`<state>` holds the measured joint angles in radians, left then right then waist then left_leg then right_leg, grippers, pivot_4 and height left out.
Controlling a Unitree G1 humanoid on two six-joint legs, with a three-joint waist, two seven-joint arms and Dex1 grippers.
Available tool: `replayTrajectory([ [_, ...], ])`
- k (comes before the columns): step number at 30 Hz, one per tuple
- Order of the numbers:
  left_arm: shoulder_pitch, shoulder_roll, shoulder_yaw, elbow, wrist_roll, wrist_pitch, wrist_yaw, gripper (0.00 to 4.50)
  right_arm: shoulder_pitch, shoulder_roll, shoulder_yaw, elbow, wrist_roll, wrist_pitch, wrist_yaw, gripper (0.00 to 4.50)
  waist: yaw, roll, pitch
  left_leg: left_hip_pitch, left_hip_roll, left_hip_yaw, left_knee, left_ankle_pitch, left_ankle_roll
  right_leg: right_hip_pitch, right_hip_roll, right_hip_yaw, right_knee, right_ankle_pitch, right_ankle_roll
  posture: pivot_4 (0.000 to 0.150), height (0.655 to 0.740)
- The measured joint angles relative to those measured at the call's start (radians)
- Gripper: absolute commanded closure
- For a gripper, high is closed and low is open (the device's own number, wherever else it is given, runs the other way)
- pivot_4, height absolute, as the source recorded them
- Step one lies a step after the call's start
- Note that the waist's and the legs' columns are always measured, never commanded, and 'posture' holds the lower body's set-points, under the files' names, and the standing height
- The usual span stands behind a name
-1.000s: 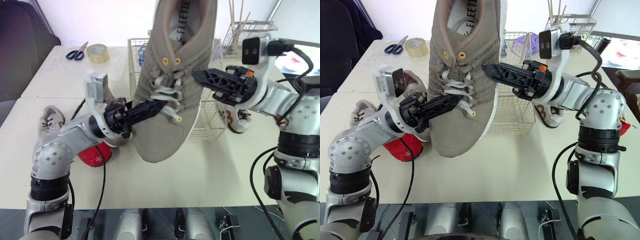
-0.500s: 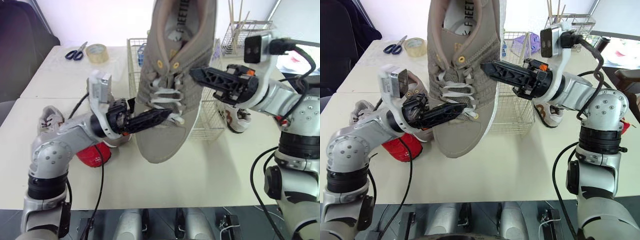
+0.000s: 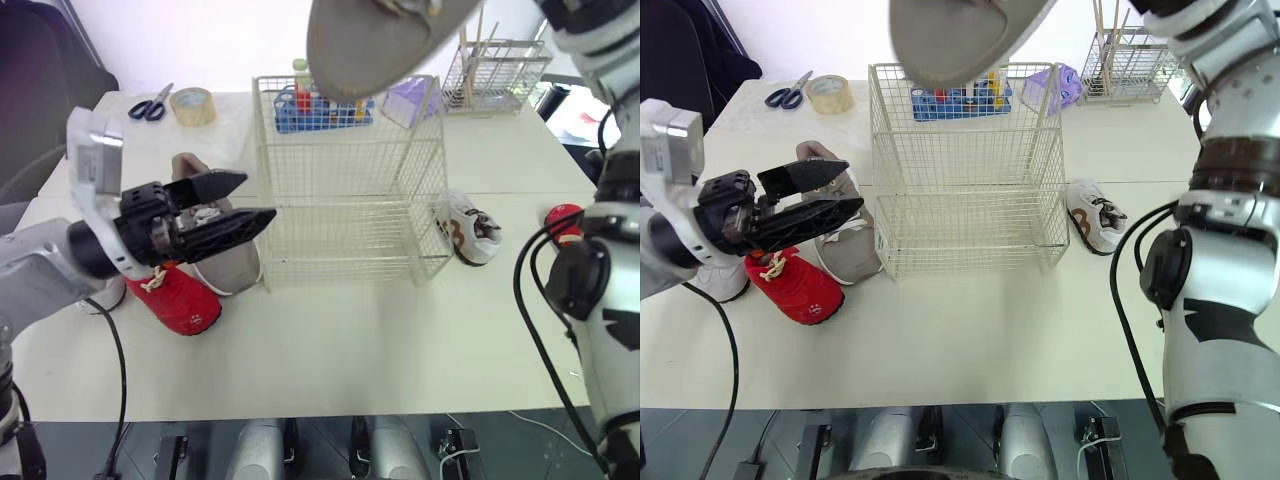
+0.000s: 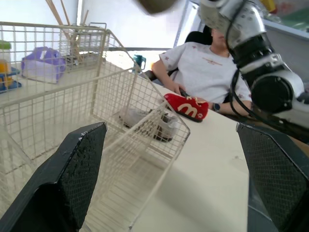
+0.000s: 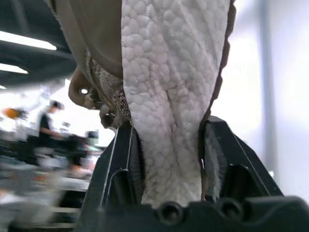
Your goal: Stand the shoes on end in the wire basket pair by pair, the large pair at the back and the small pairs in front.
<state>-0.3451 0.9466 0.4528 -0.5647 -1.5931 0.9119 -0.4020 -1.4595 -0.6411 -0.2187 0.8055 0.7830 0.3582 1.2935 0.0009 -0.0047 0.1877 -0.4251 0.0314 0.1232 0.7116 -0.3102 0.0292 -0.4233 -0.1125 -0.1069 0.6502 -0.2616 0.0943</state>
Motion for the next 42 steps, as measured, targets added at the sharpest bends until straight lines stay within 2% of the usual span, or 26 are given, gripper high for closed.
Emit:
replayTrajectory([
  [4,0.043,0.013,0.01,-0.008,-0.027,-0.007,0.01,0.04,-0.052,0.029,0.054,0.255,-0.181,-0.226,0.084,3.2,-0.015,0.0,0.0,0.0,0.0,0.001,-0.002,0.0,0.0,-0.001,0.0,0.0,-0.001,0.0,0.0,0.15,0.74],
  [9,0.089,0.013,0.042,-0.03,-0.05,-0.034,0.034,0.04,-0.079,0.038,0.066,0.426,-0.317,-0.369,0.114,3.2,-0.018,0.001,0.001,0.0,0.0,0.002,-0.004,0.0,0.0,-0.002,0.0,0.0,-0.001,0.0,0.0,0.15,0.74],
  [18,0.119,0.013,0.051,-0.042,-0.061,-0.07,0.055,0.04,-0.106,0.047,0.055,0.487,-0.445,-0.43,0.137,3.2,-0.019,0.002,0.001,0.0,0.0,0.002,-0.005,0.001,-0.001,-0.002,0.0,0.0,-0.002,0.0,0.0,0.15,0.74],
  [30,0.105,-0.006,-0.007,-0.025,-0.027,-0.089,0.048,0.04,-0.038,0.096,0.004,0.497,-0.488,-0.372,0.101,3.2,-0.019,0.002,0.001,0.001,0.0,0.003,-0.005,0.001,-0.001,-0.002,0.0,0.0,-0.001,0.0,0.0,0.15,0.74],
  [33,0.101,-0.006,-0.009,-0.024,-0.021,-0.093,0.047,0.0,-0.025,0.096,-0.005,0.497,-0.496,-0.364,0.099,1.82,-0.018,0.002,0.001,0.001,0.0,0.003,-0.005,0.001,-0.001,-0.001,0.0,0.0,-0.001,0.0,0.0,0.15,0.74],
  [36,0.096,-0.006,-0.018,-0.024,-0.017,-0.094,0.047,0.0,0.003,0.096,-0.005,0.497,-0.517,-0.356,0.104,0.24,-0.019,0.002,0.001,0.001,0.0,0.003,-0.005,0.001,-0.002,-0.001,0.0,0.001,-0.001,0.0,0.0,0.15,0.74],
  [37,0.095,-0.007,-0.02,-0.024,-0.016,-0.094,0.047,0.0,0.013,0.096,-0.003,0.499,-0.528,-0.355,0.105,0.11,-0.02,0.002,0.001,0.001,0.0,0.003,-0.005,0.001,-0.002,-0.001,0.0,0.001,-0.001,0.0,0.0,0.15,0.74],
  [42,0.066,-0.017,-0.048,-0.003,-0.002,-0.095,0.043,0.0,0.025,0.096,-0.005,0.503,-0.548,-0.365,0.102,0.11,-0.019,0.002,0.001,0.001,0.0,0.003,-0.005,0.001,-0.002,-0.001,0.0,0.001,-0.001,0.0,0.0,0.15,0.74],
])
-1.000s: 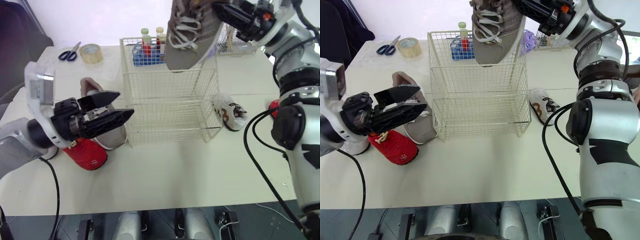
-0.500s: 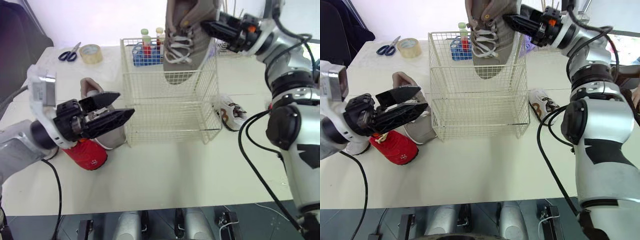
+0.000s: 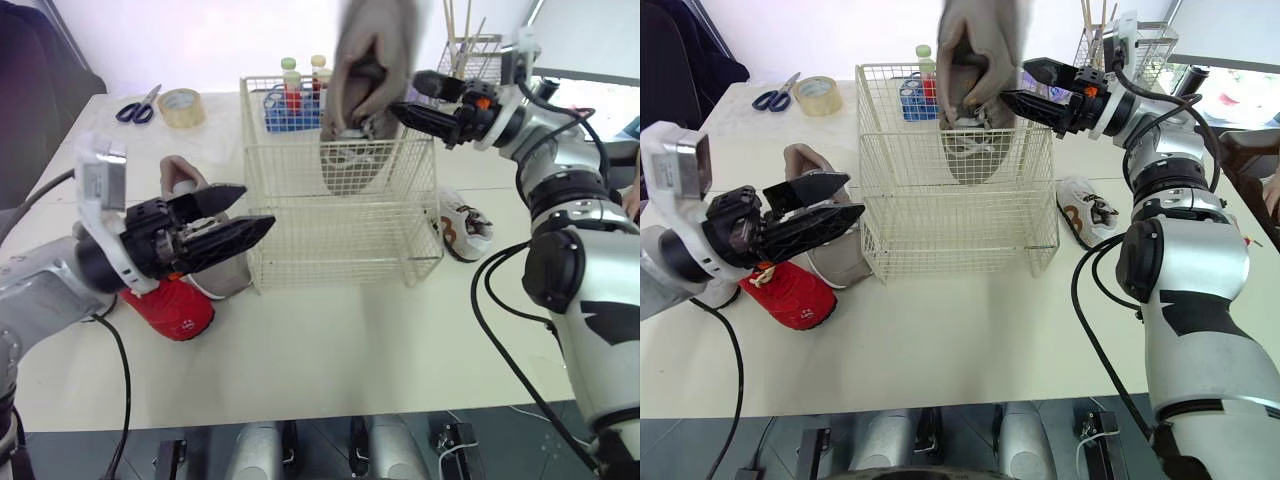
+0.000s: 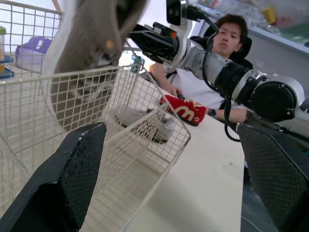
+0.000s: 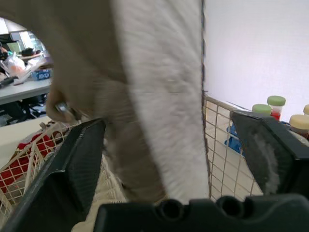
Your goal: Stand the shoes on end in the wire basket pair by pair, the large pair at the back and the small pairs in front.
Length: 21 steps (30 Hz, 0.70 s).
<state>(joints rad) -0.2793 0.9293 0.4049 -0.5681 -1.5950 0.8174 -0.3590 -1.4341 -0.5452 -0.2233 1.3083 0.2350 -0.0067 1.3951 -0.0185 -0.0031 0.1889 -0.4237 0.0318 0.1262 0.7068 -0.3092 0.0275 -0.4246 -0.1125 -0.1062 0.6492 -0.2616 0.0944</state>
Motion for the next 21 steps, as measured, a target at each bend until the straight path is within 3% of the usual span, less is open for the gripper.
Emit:
replayTrajectory([
  [16,-0.01,-0.032,-0.032,0.006,0.036,-0.001,-0.001,0.0,0.003,-0.041,-0.003,-0.061,-0.016,-0.027,0.0,0.11,0.001,0.0,0.0,0.0,0.0,0.0,0.0,0.0,0.0,0.0,0.0,0.0,0.0,0.0,0.0,0.15,0.74],
  [19,-0.009,-0.031,-0.032,0.005,0.036,-0.001,0.003,0.0,0.038,-0.037,-0.002,-0.158,-0.015,-0.026,-0.029,0.11,0.003,0.0,0.0,0.0,0.0,0.0,0.0,0.0,0.0,0.0,0.0,0.0,0.0,0.0,0.0,0.15,0.74],
  [21,-0.004,-0.031,-0.031,0.003,0.035,-0.001,0.009,0.0,0.155,-0.004,0.003,-0.399,0.011,0.044,-0.088,0.11,0.003,0.0,0.0,0.0,0.0,-0.001,0.0,0.0,0.0,0.0,0.0,0.0,0.0,0.0,0.0,0.15,0.74],
])
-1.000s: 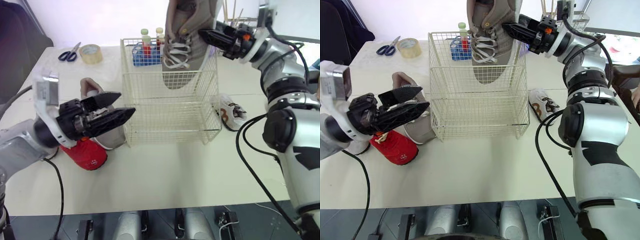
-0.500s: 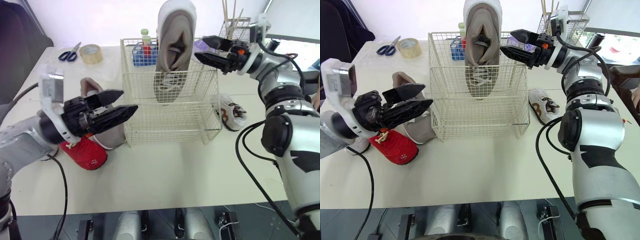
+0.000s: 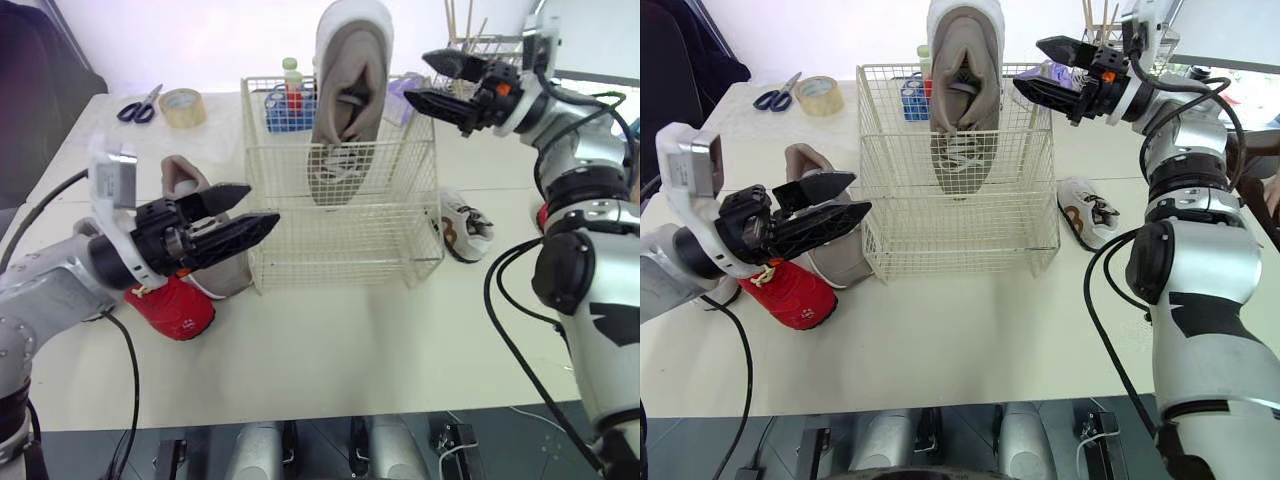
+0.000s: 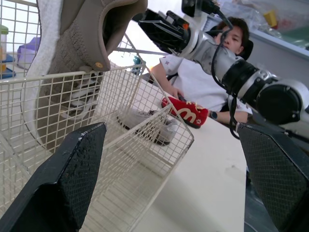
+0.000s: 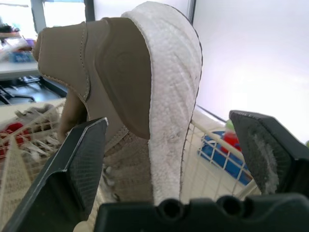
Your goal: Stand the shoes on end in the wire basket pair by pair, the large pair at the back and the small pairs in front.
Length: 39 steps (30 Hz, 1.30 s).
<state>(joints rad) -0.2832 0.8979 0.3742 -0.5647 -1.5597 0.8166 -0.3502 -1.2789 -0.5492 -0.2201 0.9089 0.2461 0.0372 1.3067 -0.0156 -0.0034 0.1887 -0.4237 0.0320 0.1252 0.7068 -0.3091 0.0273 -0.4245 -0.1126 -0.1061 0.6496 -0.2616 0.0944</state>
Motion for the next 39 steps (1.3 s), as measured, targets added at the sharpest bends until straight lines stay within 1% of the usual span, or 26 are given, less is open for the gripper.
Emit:
replayTrajectory([
  [4,0.003,-0.004,0.0,-0.001,0.001,-0.001,0.006,0.0,0.211,0.051,0.021,-0.378,0.057,0.203,-0.134,0.11,0.005,0.0,0.0,0.0,0.0,0.0,0.0,0.0,0.0,0.0,0.0,0.0,0.0,0.0,0.0,0.15,0.74],
  [6,0.002,-0.009,-0.001,0.0,0.003,-0.001,0.004,0.0,0.271,0.066,0.025,-0.53,0.082,0.294,-0.229,0.11,0.005,0.0,0.0,0.0,0.0,0.0,0.0,0.0,0.0,0.0,0.0,0.0,0.001,0.0,0.0,0.15,0.74],
  [8,-0.001,-0.017,-0.005,0.004,0.008,-0.001,0.001,0.0,0.287,0.077,0.024,-0.622,0.094,0.346,-0.303,0.11,0.004,0.0,0.0,0.0,0.0,0.0,0.0,0.0,-0.001,0.0,0.0,0.0,0.001,0.0,0.0,0.15,0.74],
  [9,-0.007,-0.023,-0.011,0.01,0.016,-0.001,-0.004,0.0,0.295,0.097,0.02,-0.684,0.1,0.385,-0.369,0.11,0.003,0.0,0.0,0.0,0.0,0.0,0.0,0.0,-0.001,0.0,0.0,0.0,0.001,0.0,0.0,0.15,0.74],
  [14,-0.038,-0.043,-0.048,0.025,0.044,0.0,-0.021,0.0,0.334,0.196,0.016,-0.875,0.157,0.563,-0.61,0.11,0.004,0.0,0.0,0.0,0.0,0.0,0.0,0.001,-0.001,0.0,0.001,0.0,0.001,0.0,0.0,0.15,0.74],
  [17,-0.039,-0.041,-0.048,0.028,0.057,0.001,-0.021,0.0,0.362,0.216,0.014,-0.965,0.202,0.665,-0.707,0.11,0.005,0.0,0.0,0.0,-0.001,0.0,-0.001,0.001,-0.001,0.0,0.0,0.0,0.0,0.0,0.0,0.15,0.74],
  [19,-0.05,-0.023,-0.046,0.029,0.08,0.001,-0.014,0.0,0.375,0.227,0.011,-1.013,0.211,0.713,-0.778,0.11,0.004,0.0,0.0,0.0,-0.001,0.0,-0.001,0.001,-0.001,0.0,0.001,0.0,0.001,0.0,0.0,0.15,0.74],
  [23,-0.1,0.038,-0.041,0.016,0.131,0.002,-0.011,0.0,0.387,0.297,0.007,-1.083,0.212,0.761,-0.928,0.11,0.002,0.0,-0.001,0.003,-0.001,0.002,-0.005,0.001,-0.002,0.0,0.001,0.001,0.001,0.0,0.0,0.15,0.74],
  [26,-0.111,0.037,-0.041,0.015,0.133,0.002,-0.005,0.0,0.387,0.323,0.016,-1.1,0.2,0.759,-1.006,0.9,0.003,0.0,-0.001,0.003,-0.001,0.002,-0.007,0.002,-0.003,0.0,0.001,0.001,0.001,0.0,0.0,0.15,0.74],
  [27,-0.114,0.034,-0.042,0.017,0.134,0.002,-0.003,0.0,0.387,0.327,0.018,-1.101,0.197,0.758,-1.02,1.4,0.003,0.0,-0.001,0.003,-0.001,0.002,-0.007,0.002,-0.003,0.0,0.001,0.001,0.001,0.0,0.0,0.15,0.74],
  [28,-0.115,0.027,-0.043,0.017,0.14,0.001,-0.003,0.0,0.387,0.327,0.026,-1.101,0.189,0.754,-1.034,1.76,0.003,0.0,-0.001,0.003,-0.001,0.003,-0.007,0.002,-0.003,0.0,0.001,0.001,0.0,0.0,0.0,0.15,0.74],
  [29,-0.115,0.014,-0.047,0.017,0.152,0.0,-0.003,0.0,0.387,0.327,0.04,-1.101,0.181,0.749,-1.046,2.33,0.003,0.0,-0.001,0.004,-0.001,0.004,-0.007,0.002,-0.003,0.0,0.001,0.001,0.0,0.0,0.0,0.15,0.74],
  [33,-0.113,-0.016,-0.056,0.017,0.176,0.0,-0.003,0.0,0.387,0.327,0.058,-1.114,0.161,0.744,-1.083,4.23,0.001,0.0,-0.001,0.004,-0.001,0.005,-0.007,0.002,-0.003,0.0,0.001,0.002,0.0,0.0,0.0,0.15,0.74],
  [39,-0.103,-0.054,-0.063,0.025,0.197,0.0,-0.016,0.0,0.386,0.327,0.11,-1.153,0.125,0.757,-1.129,4.23,-0.004,0.0,-0.001,0.004,-0.001,0.004,-0.009,0.002,-0.004,-0.001,0.004,0.002,0.0,0.0,0.0,0.15,0.74],
])
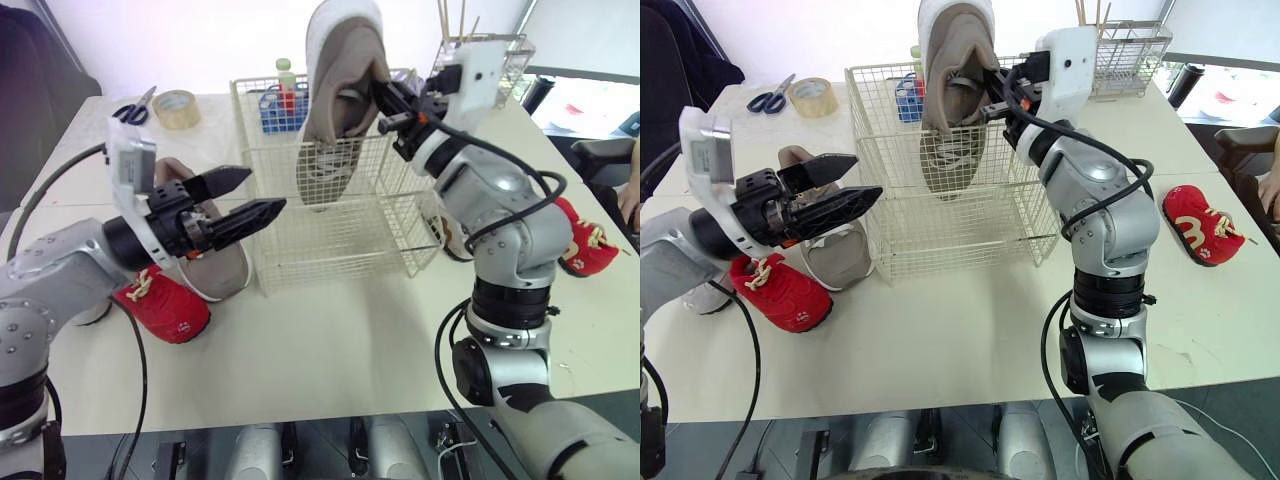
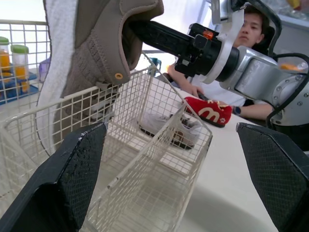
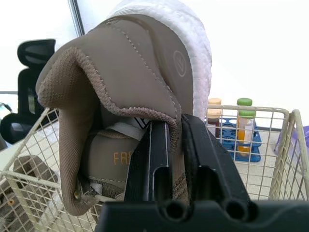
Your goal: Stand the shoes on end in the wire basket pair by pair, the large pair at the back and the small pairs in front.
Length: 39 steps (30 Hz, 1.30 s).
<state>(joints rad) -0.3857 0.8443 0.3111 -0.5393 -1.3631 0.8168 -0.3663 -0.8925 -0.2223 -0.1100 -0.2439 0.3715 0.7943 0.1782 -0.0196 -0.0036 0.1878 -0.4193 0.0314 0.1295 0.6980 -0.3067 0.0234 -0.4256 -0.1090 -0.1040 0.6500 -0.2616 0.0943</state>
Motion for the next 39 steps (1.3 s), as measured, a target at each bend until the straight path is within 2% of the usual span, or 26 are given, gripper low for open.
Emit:
replayTrajectory([
  [11,0.0,-0.032,-0.015,0.029,0.049,0.0,-0.041,0.0,-0.002,-0.056,0.061,-0.031,-0.097,-0.05,-0.015,4.23,0.006,0.0,0.0,0.0,0.0,0.001,0.0,0.0,0.0,0.0,0.0,0.001,-0.001,0.0,0.0,0.15,0.74],
  [39,-0.044,-0.064,-0.055,0.064,0.102,0.008,-0.058,0.0,0.05,-0.12,0.055,-0.056,-0.213,-0.059,-0.063,4.23,0.007,0.0,0.0,0.0,0.001,0.001,0.001,0.0,0.0,0.0,0.0,0.001,-0.001,0.0,0.0,0.15,0.74],
])
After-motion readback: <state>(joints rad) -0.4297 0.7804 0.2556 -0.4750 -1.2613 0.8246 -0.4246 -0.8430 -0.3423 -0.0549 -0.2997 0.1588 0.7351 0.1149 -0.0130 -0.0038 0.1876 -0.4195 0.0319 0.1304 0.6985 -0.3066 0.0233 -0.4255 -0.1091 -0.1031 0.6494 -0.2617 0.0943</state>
